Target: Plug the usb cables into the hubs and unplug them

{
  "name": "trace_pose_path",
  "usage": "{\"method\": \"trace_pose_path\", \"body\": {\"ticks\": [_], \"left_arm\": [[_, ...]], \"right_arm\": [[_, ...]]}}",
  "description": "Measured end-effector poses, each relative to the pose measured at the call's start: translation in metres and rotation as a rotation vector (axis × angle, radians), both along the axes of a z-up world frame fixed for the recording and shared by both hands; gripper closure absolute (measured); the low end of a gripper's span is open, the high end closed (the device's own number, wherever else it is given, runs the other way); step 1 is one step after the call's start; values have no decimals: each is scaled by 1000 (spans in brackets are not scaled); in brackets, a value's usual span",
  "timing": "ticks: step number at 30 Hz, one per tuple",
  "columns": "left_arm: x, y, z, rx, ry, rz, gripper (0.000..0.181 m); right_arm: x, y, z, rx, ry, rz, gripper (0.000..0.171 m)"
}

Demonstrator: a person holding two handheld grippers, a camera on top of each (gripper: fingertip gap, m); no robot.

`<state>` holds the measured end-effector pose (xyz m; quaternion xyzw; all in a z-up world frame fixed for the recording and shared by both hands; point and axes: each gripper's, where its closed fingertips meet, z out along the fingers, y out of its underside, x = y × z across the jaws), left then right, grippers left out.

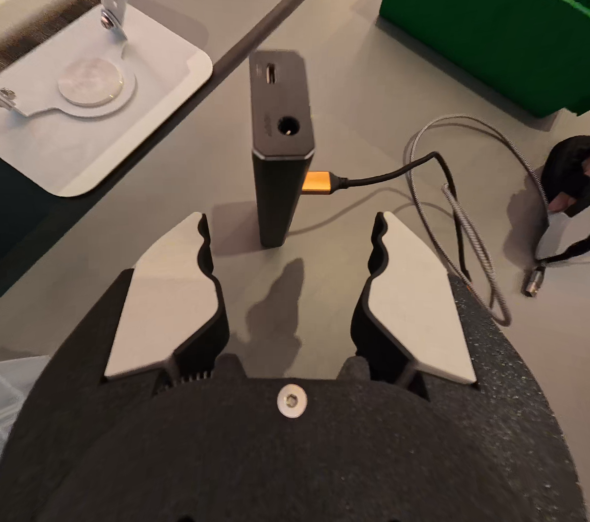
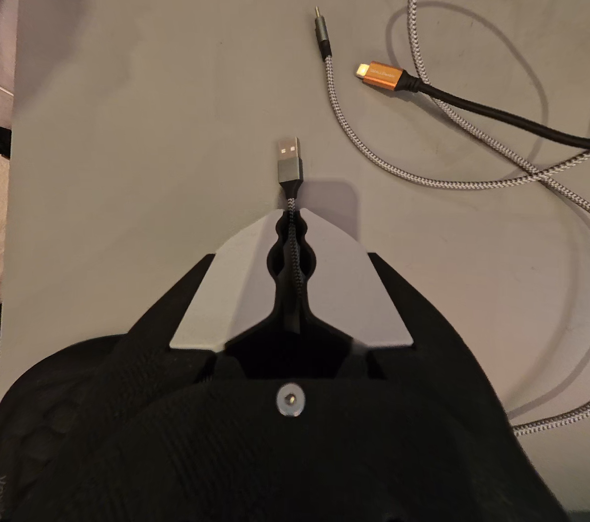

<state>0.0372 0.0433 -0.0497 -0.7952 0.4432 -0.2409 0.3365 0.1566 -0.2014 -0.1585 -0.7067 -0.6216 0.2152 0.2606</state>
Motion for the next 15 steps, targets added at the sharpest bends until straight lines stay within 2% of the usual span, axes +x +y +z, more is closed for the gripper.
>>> {"method": "trace_pose_path", "body": {"ticks": [2, 4, 7, 9, 11, 15], "left_arm": [[1, -6, 27, 34, -57, 4, 92], [10, -25, 65, 77, -166, -35, 101], [38, -85, 109, 65, -303, -203, 115], [61, -128, 107, 5, -309, -327, 117], [84, -158, 87, -67, -228, -433, 118], [121, -179, 45, -152, -128, -496, 118]], "right_arm": [[1, -1, 1, 6, -7, 0, 166], [1, -1, 9, 21, 31, -7, 166], [6, 17, 43, 137, 170, -103, 167], [12, 29, 75, 268, 286, -176, 167], [20, 39, 101, 408, 355, -252, 167], [29, 46, 119, 571, 358, -334, 167]]}}
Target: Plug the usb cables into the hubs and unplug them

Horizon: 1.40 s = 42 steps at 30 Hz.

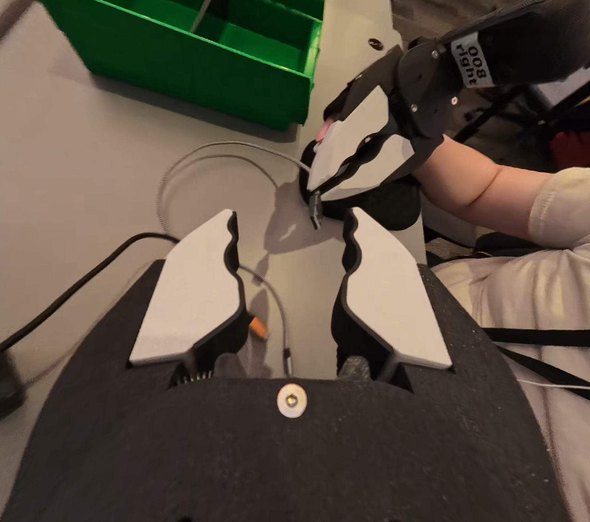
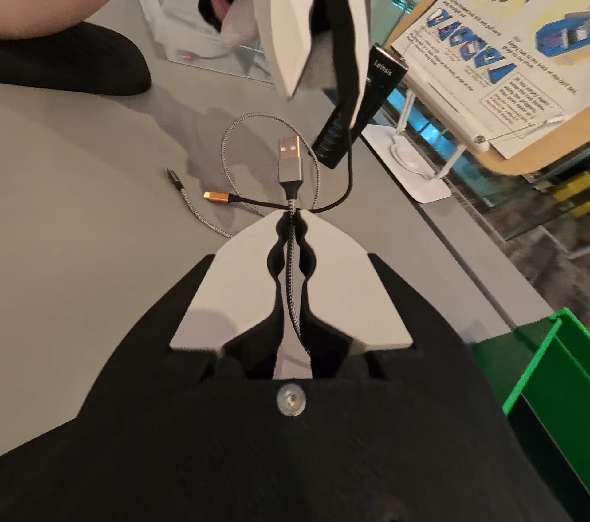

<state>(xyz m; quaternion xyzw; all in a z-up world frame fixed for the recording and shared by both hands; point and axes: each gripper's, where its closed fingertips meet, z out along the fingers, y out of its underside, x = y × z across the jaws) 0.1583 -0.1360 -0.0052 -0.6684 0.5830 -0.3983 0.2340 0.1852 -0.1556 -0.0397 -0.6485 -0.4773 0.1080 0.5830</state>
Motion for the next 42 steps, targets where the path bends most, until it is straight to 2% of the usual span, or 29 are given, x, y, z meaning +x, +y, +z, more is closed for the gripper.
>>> {"method": "trace_pose_path", "body": {"ticks": [5, 7, 9, 16, 20, 22, 25, 28, 30, 34, 37, 42], "left_arm": [[16, -16, -21, -74, 25, -76, 148], [15, -20, -27, -96, 51, -96, 152], [15, -24, -31, -134, 64, -108, 173], [24, -24, -32, -211, 26, -90, 175], [27, -34, -21, -335, -36, -124, 175], [21, -38, -11, -333, -33, -181, 171], [-1, -30, 31, -327, -98, -181, 161], [-41, 1, 71, -106, -161, -41, 161], [-71, 17, 103, 34, -245, 63, 161], [-119, 22, 150, 171, -442, 192, 161], [-133, 16, 162, 219, -479, 201, 161], [-126, -8, 154, 183, -421, 94, 159]], "right_arm": [[2, 5, -3, 51, -53, -82, 167], [3, 7, -3, 62, -57, -104, 167], [3, 6, -2, 80, -59, -108, 167], [11, 6, -4, 185, -94, -143, 166], [14, 5, 1, 212, -106, -169, 167], [8, -1, 3, 103, 1, -101, 167], [7, -2, 4, -84, 157, -52, 167], [-6, -15, 9, -308, 273, 47, 167], [-17, -32, 21, -374, 288, 183, 167], [-21, -71, 41, -387, 179, 504, 167], [-17, -96, 64, -460, 216, 761, 167], [-19, -106, 73, -456, 147, 865, 167]]}}
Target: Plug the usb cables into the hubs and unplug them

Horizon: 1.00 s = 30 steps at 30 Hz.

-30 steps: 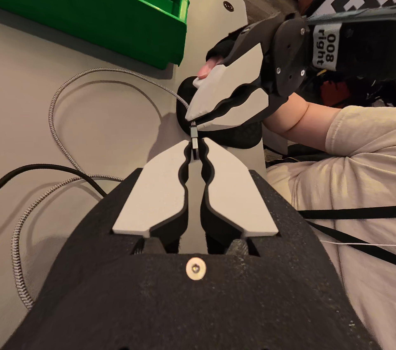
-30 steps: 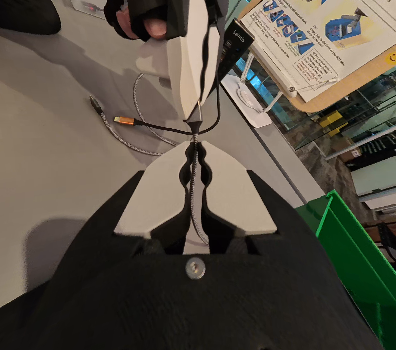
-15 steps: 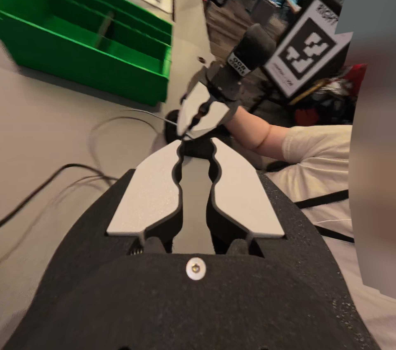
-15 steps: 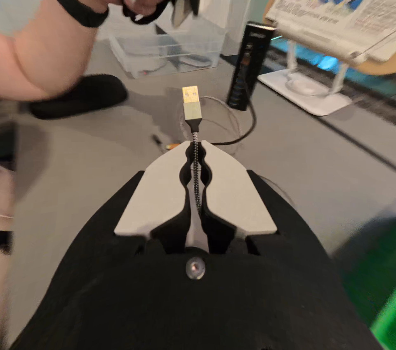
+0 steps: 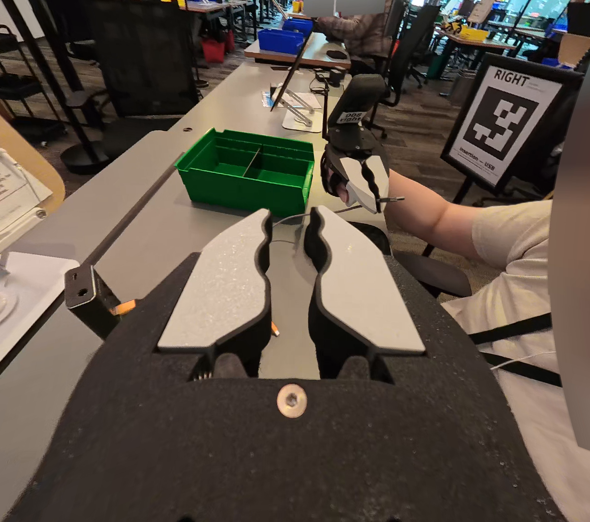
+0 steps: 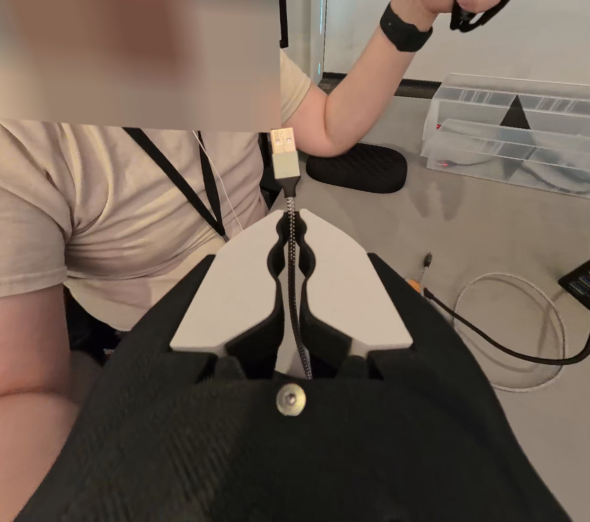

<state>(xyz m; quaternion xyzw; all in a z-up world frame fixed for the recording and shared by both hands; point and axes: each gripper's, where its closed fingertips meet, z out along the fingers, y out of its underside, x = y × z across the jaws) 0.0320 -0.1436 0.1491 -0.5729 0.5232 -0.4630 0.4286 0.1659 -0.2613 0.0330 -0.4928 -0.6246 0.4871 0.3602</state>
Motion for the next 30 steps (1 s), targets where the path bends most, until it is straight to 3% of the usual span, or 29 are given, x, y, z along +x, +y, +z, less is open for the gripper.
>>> {"method": "trace_pose_path", "body": {"ticks": [5, 12, 16, 24, 27, 30], "left_arm": [[13, -21, -9, 17, 61, -88, 156], [34, -26, -46, 192, 261, -102, 131], [52, -15, -52, 208, 245, -103, 135], [66, 7, -59, -122, 184, -47, 140], [74, 1, -65, -258, 166, -148, 147], [81, -9, -86, -332, 263, -242, 149]], "right_arm": [[-7, 8, 0, 42, -40, -68, 167], [-17, 73, 0, -21, -137, -526, 167], [-26, 98, 10, 33, -138, -762, 167], [-28, 134, 9, 323, -208, -1072, 167], [-27, 144, 7, 431, -208, -1159, 167], [-27, 151, 0, 499, -238, -1202, 167]]}}
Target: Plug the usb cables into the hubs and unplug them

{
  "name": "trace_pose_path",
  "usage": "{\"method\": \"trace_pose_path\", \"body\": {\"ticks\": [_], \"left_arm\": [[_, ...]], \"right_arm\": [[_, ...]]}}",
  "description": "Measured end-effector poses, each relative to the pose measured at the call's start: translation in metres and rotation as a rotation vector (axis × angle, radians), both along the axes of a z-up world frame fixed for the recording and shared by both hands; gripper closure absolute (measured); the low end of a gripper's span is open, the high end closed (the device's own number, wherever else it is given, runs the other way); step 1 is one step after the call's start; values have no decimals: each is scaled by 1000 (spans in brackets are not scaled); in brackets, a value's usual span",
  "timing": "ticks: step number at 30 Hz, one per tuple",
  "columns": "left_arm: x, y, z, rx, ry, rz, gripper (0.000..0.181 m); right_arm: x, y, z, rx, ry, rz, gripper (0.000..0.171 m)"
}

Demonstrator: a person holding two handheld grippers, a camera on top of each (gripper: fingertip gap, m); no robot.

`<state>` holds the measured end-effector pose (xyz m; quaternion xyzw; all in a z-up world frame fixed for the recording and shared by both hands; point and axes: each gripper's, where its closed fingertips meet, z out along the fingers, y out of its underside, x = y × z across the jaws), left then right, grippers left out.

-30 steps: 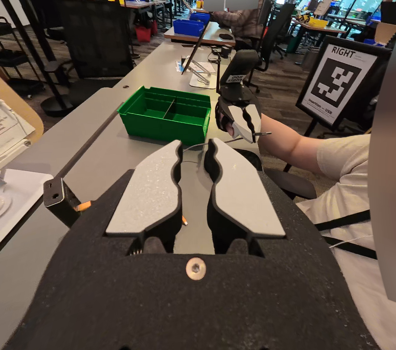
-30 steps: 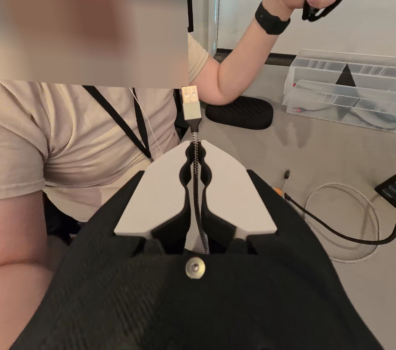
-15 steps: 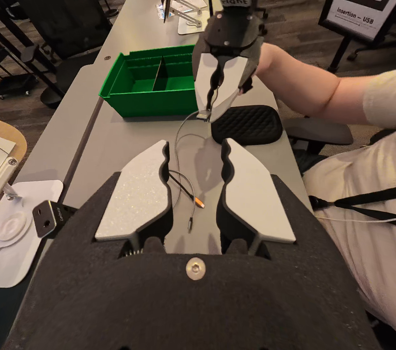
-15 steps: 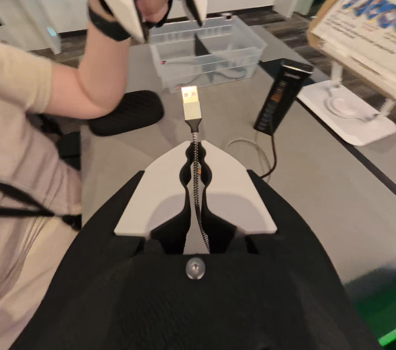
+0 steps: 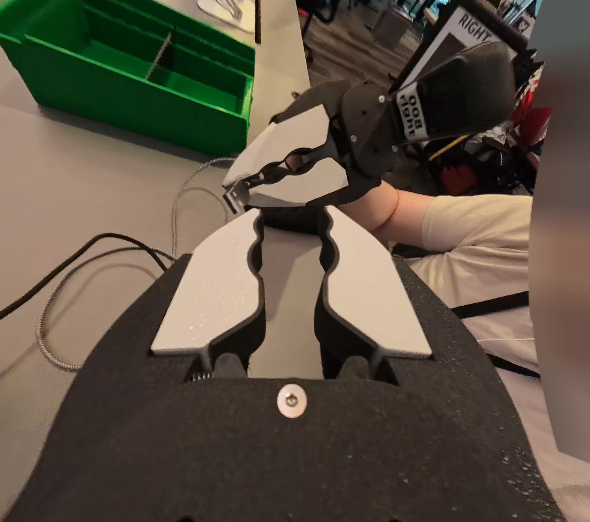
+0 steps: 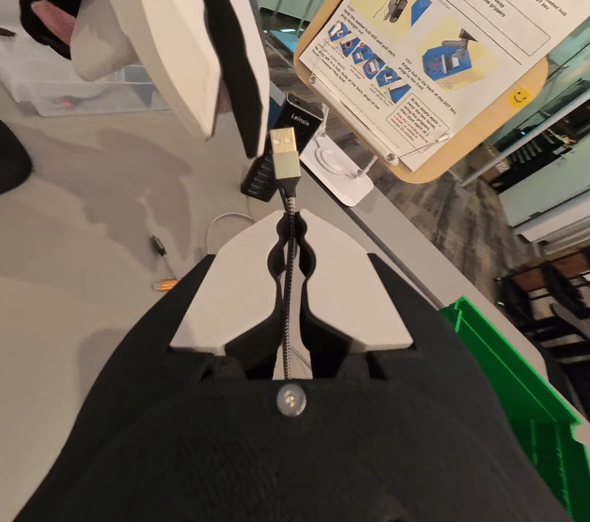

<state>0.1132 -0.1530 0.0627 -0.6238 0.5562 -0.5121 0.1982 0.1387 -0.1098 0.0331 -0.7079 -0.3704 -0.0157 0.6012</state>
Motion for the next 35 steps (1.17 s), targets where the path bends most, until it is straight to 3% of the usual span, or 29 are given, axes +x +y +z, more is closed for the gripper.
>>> {"method": "trace_pose_path", "body": {"ticks": [5, 14, 15, 16, 20, 23, 25, 27, 31, 33, 35], "left_arm": [[14, 7, -21, 8, 60, 20, 160], [18, 23, -23, 11, 40, 89, 153], [19, 20, -20, -12, 15, 65, 158], [19, 15, -19, -26, 5, 29, 174], [19, 14, -15, -39, -30, -4, 175], [13, 12, -8, -88, -51, -41, 175], [7, 18, -4, -98, -63, -19, 175], [2, 19, -1, -116, -70, -29, 175], [-2, -2, 13, -214, -121, -153, 175], [-2, -15, 23, -256, -167, -222, 175], [0, -20, 30, -291, -209, -244, 175]], "right_arm": [[0, 4, -6, 36, -60, -28, 167], [2, -4, -4, 53, -55, -6, 167], [1, -4, -3, 62, -60, -3, 167], [1, -5, -2, 71, -64, -3, 167], [-2, -8, -1, 106, -108, 28, 166], [-13, -23, 2, 138, -126, 176, 143], [-17, -40, 15, 206, -120, 300, 105], [-9, -54, 45, 373, -70, 368, 108], [46, -42, 114, 671, 250, 266, 136], [58, -15, 105, 669, 241, 198, 136], [38, 7, 73, 625, 92, 201, 133]]}}
